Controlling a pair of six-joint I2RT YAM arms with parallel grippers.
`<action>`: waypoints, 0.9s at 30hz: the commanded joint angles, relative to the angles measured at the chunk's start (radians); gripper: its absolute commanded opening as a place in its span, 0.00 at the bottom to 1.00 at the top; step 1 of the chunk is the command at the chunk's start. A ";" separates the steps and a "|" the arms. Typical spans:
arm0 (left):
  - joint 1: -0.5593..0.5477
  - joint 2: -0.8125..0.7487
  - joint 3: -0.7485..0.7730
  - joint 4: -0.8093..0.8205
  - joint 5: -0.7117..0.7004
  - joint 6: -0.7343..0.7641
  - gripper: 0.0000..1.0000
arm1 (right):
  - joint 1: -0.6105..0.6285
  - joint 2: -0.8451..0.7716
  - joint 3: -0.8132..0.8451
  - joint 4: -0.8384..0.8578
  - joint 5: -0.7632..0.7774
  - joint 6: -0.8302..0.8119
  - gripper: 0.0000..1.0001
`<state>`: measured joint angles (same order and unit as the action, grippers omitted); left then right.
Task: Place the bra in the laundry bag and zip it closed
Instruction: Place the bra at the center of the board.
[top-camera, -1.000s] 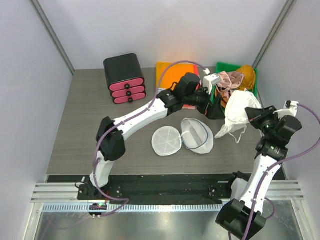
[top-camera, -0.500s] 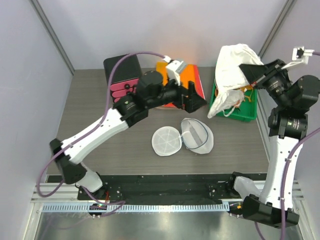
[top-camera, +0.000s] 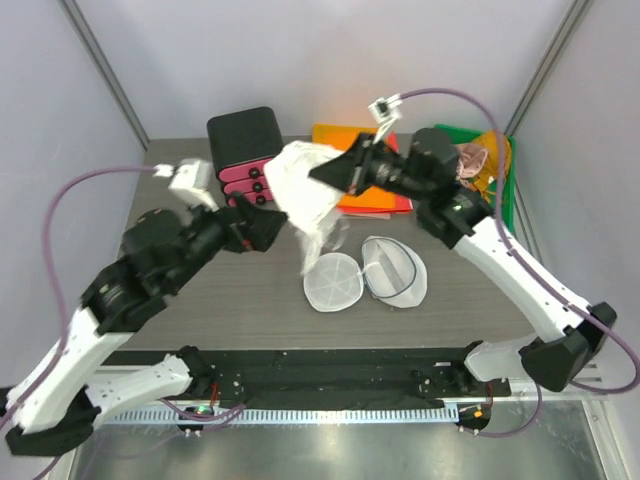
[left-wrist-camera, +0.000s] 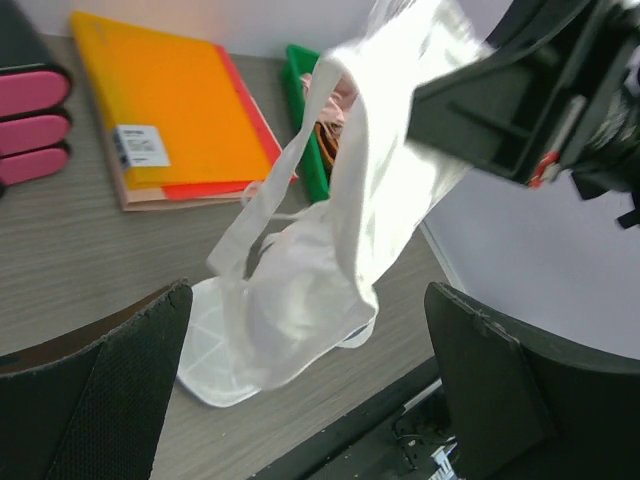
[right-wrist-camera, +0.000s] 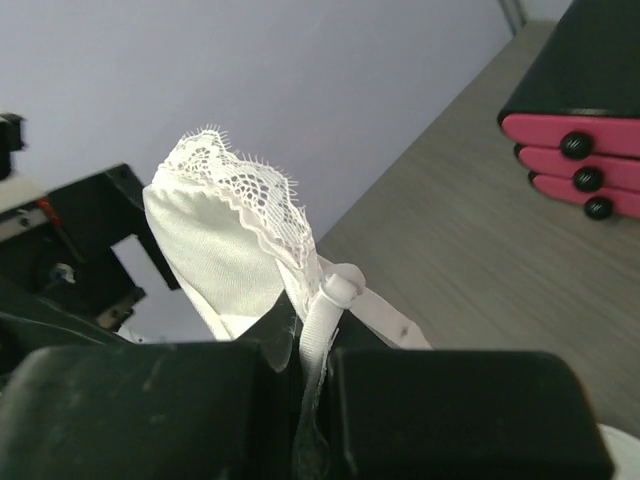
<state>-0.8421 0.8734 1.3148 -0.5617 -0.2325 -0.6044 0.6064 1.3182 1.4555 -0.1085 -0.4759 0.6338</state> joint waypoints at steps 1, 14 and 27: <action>-0.002 -0.209 0.032 -0.256 -0.186 -0.044 0.98 | 0.178 0.025 -0.018 0.038 0.223 0.003 0.01; -0.002 -0.335 0.052 -0.512 -0.297 -0.110 0.96 | 0.391 0.341 -0.098 0.234 0.359 0.101 0.01; 0.001 -0.094 -0.135 -0.471 -0.526 -0.330 0.91 | 0.377 0.838 0.181 0.325 0.346 0.009 0.01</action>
<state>-0.8421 0.7322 1.2392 -1.0946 -0.6804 -0.8528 0.9981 2.1239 1.5620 0.1211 -0.1188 0.6914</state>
